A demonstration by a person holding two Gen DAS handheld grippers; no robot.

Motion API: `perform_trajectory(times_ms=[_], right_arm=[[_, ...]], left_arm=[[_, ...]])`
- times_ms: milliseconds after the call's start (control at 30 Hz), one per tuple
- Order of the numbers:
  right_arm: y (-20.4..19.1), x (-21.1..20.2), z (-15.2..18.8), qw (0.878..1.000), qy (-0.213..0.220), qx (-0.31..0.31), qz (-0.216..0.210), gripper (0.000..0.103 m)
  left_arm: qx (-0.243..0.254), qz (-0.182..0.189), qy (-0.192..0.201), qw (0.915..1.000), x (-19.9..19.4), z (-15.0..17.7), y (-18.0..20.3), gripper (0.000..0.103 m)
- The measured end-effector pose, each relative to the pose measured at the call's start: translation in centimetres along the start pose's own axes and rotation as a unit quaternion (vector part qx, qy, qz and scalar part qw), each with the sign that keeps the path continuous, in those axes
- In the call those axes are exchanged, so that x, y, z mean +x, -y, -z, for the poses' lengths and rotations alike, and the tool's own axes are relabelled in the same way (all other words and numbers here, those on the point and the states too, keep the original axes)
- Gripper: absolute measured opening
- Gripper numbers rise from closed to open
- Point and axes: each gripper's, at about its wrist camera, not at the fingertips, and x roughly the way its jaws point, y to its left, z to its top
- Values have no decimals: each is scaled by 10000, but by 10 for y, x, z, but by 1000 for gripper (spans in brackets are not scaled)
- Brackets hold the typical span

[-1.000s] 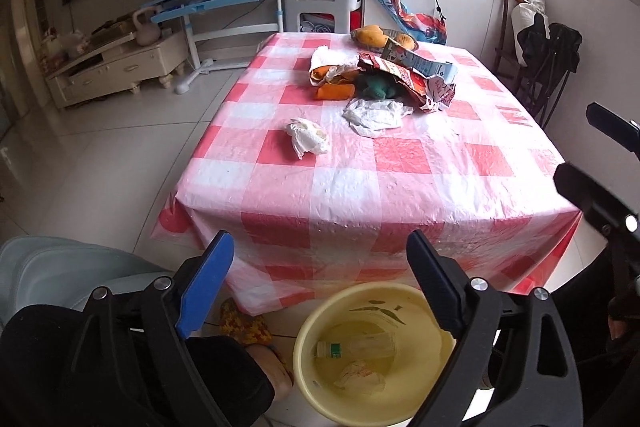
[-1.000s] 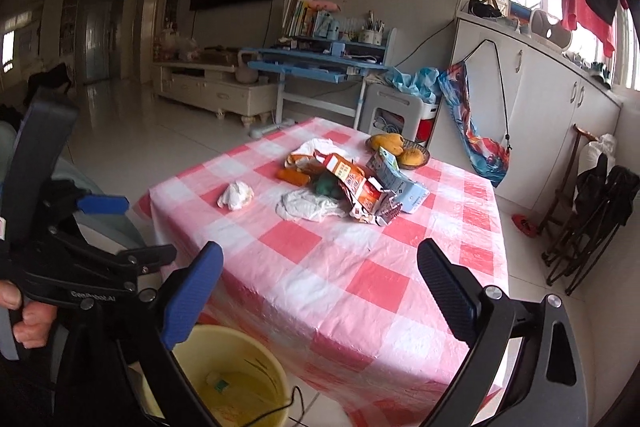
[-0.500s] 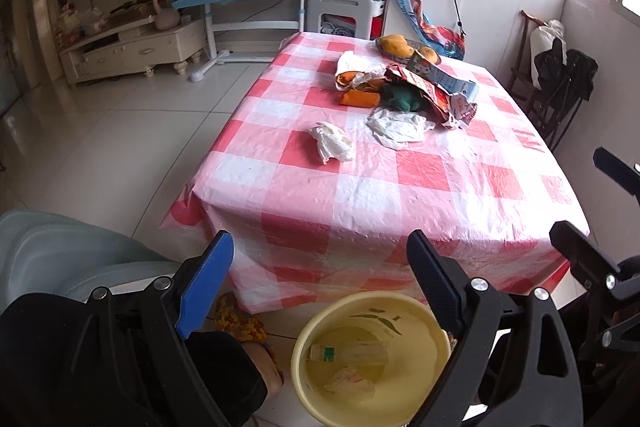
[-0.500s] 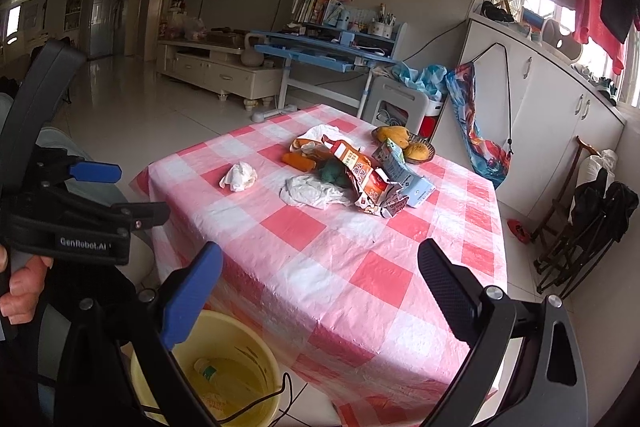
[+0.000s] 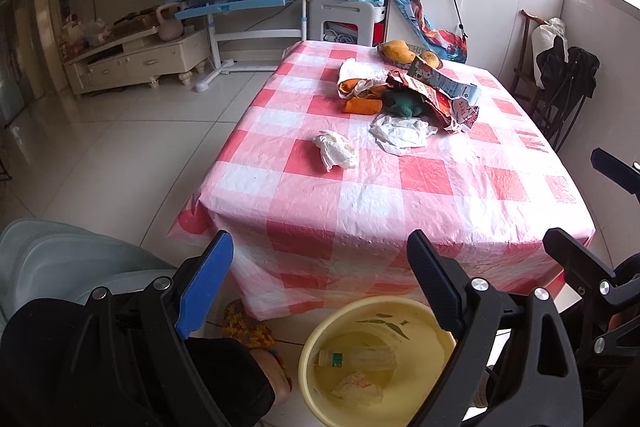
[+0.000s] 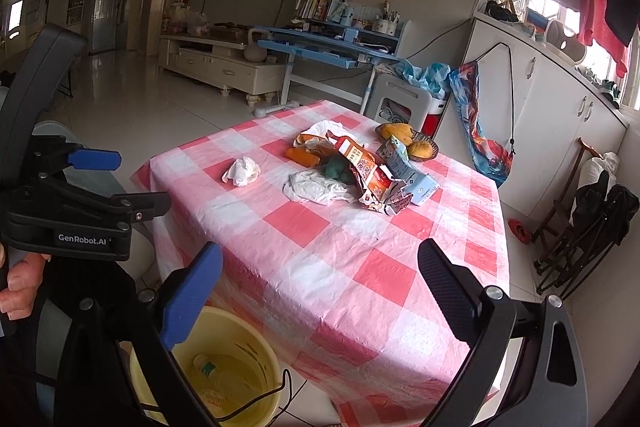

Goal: Collect trash

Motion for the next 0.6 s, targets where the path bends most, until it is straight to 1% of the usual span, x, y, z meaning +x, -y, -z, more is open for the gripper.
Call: perform_trajectory(times_ms=[267, 600], right_arm=[[-1, 1, 0, 10000, -17, -22, -13, 94], [-3, 1, 1, 9999, -37, -71, -62, 94]], left_arm=[[132, -68, 50, 9999, -2, 1, 5, 86], [130, -65, 48, 9999, -2, 1, 5, 86]])
